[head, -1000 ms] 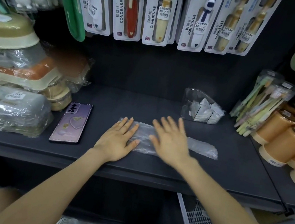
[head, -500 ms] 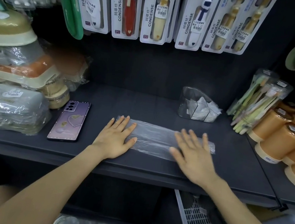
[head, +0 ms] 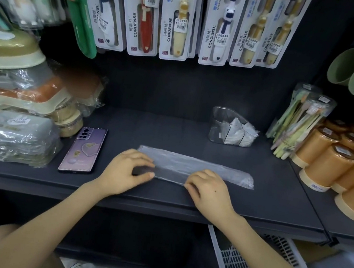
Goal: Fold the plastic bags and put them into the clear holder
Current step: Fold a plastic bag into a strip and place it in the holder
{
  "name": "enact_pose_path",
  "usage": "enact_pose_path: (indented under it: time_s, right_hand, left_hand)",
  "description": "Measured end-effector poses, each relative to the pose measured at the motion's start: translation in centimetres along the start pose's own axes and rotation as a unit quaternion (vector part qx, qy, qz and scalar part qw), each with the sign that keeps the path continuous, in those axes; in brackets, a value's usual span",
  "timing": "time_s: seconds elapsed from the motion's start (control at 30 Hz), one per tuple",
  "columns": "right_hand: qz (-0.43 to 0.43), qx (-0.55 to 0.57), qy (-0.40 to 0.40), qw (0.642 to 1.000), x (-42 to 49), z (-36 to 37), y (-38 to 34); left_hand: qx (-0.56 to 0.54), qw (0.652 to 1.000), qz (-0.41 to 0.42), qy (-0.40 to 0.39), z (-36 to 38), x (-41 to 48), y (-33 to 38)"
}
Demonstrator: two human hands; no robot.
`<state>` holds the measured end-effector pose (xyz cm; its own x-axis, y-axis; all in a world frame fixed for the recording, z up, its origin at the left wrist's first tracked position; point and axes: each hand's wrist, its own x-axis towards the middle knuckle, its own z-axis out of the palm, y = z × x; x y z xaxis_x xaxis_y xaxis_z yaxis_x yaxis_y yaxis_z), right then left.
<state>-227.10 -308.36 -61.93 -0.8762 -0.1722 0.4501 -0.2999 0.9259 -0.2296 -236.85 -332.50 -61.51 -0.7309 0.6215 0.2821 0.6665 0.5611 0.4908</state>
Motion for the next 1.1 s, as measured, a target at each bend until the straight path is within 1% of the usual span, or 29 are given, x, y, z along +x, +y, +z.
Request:
enact_pose_path:
  time_s: [0.1,0.2,0.27,0.3,0.37,0.6,0.7,0.77,0.9,1.0,1.1]
  right_hand:
    - [0.015,0.036,-0.024,0.999,-1.2,-1.7,-0.2]
    - [0.048,0.079,-0.061,0.994,-2.1,-3.1,-0.1]
    - [0.087,0.111,-0.112,0.984,-2.2,-4.0,0.0]
    - [0.104,0.128,-0.137,0.977,-2.1,-4.3,0.1]
    - [0.128,0.157,-0.164,0.965,-1.5,-4.7,0.2]
    - [0.188,0.216,-0.123,0.950,1.2,-4.2,1.5]
    - [0.220,0.243,-0.119,0.937,1.7,-4.2,2.3]
    - [0.237,0.237,-0.120,0.934,2.1,-3.9,2.8]
    - [0.244,0.197,-0.126,0.941,2.8,-2.9,3.4]
    - [0.246,0.164,-0.124,0.947,3.4,-2.4,3.5]
    - [0.240,0.128,-0.149,0.951,3.9,-2.0,3.5]
  left_hand:
    - [0.012,0.998,0.052,-0.016,-0.9,-1.2,0.3]
    - [-0.002,0.998,0.056,-0.015,-1.0,-1.9,0.2]
    - [-0.020,0.999,0.025,-0.010,-1.0,-2.1,0.4]
    - [-0.037,0.999,-0.003,-0.010,-1.0,-2.1,0.6]
    - [-0.061,0.996,-0.059,-0.012,-0.8,-1.9,0.8]
    - [-0.057,0.989,-0.130,0.029,0.1,-1.8,1.0]
    - [-0.055,0.988,-0.140,0.021,-0.1,-1.3,1.3]
    - [-0.049,0.988,-0.145,0.011,-0.3,-0.8,1.3]
    - [-0.021,0.984,-0.179,-0.007,-0.4,0.3,1.3]
    - [-0.005,0.978,-0.207,-0.004,-0.3,0.8,1.6]
    - [-0.007,0.976,-0.219,0.008,-0.1,0.9,1.7]
